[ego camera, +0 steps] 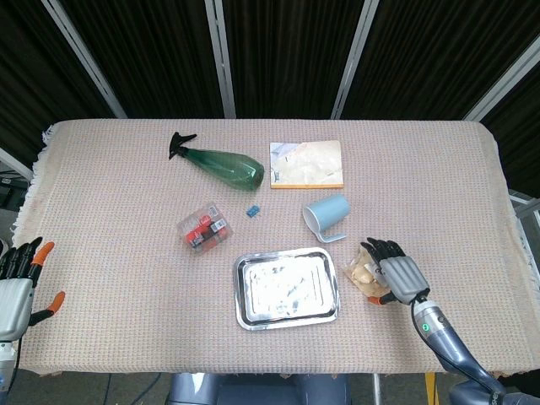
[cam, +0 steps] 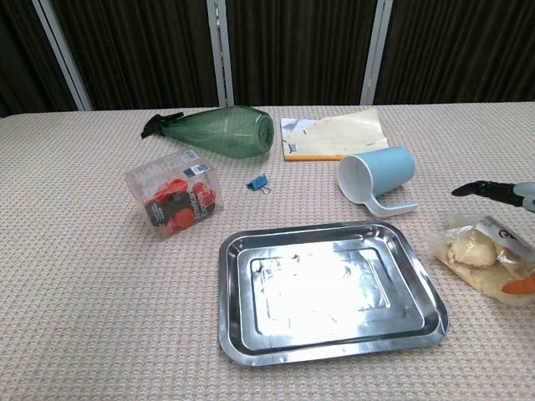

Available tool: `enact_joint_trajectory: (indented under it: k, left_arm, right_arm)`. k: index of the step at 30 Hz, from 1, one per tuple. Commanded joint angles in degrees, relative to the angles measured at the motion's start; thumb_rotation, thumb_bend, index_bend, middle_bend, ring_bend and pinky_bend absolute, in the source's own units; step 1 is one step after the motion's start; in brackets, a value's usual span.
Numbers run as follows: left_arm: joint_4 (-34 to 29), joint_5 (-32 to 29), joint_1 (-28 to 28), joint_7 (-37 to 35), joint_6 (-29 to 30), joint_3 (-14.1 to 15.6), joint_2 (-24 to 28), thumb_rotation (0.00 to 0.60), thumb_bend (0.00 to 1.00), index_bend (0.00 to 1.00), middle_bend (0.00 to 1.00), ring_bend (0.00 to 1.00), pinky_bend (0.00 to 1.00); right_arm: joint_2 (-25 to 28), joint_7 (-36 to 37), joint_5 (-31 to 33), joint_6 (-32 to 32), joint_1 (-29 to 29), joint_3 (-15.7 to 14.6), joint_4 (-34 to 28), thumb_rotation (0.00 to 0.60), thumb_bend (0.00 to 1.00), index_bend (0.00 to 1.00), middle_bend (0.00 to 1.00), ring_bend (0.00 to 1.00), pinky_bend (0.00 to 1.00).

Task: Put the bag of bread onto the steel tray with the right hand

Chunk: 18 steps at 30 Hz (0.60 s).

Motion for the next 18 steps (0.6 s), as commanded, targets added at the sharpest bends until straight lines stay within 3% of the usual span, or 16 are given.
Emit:
enact_joint_trajectory:
  k: [1, 5, 8, 10, 13, 18]
  left_arm:
    - [0.1, -0.1, 0.0, -0.1, -0.1, 0.0, 0.0, 0.6, 0.28, 0.09, 0.0, 0.0, 0.0]
    - [0.2, -0.2, 0.0, -0.3, -0.2, 0.1, -0.1, 0.6, 0.28, 0.09, 0.0, 0.0, 0.0]
    - [0.3, -0.4, 0.0, -0.4, -0.3, 0.1, -0.1, 0.6, 0.28, 0.09, 0.0, 0.0, 0.0]
    - [0.4, -0.5, 0.0, -0.4, -0.5, 0.1, -0.2, 0.6, 0.28, 0.09, 0.0, 0.0, 0.0]
    - [0.5, -0.6, -0.1, -0.5, -0.6, 0.1, -0.2, 0.6, 0.28, 0.09, 0.0, 0.0, 0.0]
    - [0.6, -0.7, -0.1, -0.6, -0.7, 0.1, -0.2, 0.6, 0.28, 0.09, 0.0, 0.0, 0.0]
  right_arm:
    - [-0.9, -0.5, 1.4, -1.6, 1.3, 0.4, 1.4, 0.6, 0.0, 0.0, 0.0, 0.0, 0.0]
    - [-1.4, -1.0, 2.2, -2.5, 2.2, 0.6, 2.4, 0.6, 0.0, 0.03, 0.01, 0.0, 0.02]
    - [-2.1, -2.0, 2.4, -3.1, 3.2, 0.6, 3.3, 0.6, 0.01, 0.15, 0.11, 0.02, 0.12]
    - [-2.5, -2.5, 2.0, -3.0, 3.6, 0.4, 3.9, 0.6, 0.07, 0.3, 0.22, 0.12, 0.24]
    - [-3.0, -2.6, 1.4, -2.4, 3.9, 0.3, 4.6, 0.6, 0.16, 0.46, 0.35, 0.28, 0.39]
    - [-3.1, -2.4, 0.0, -0.8, 4.2, 0.3, 4.9, 0.6, 0.21, 0.55, 0.45, 0.41, 0.5]
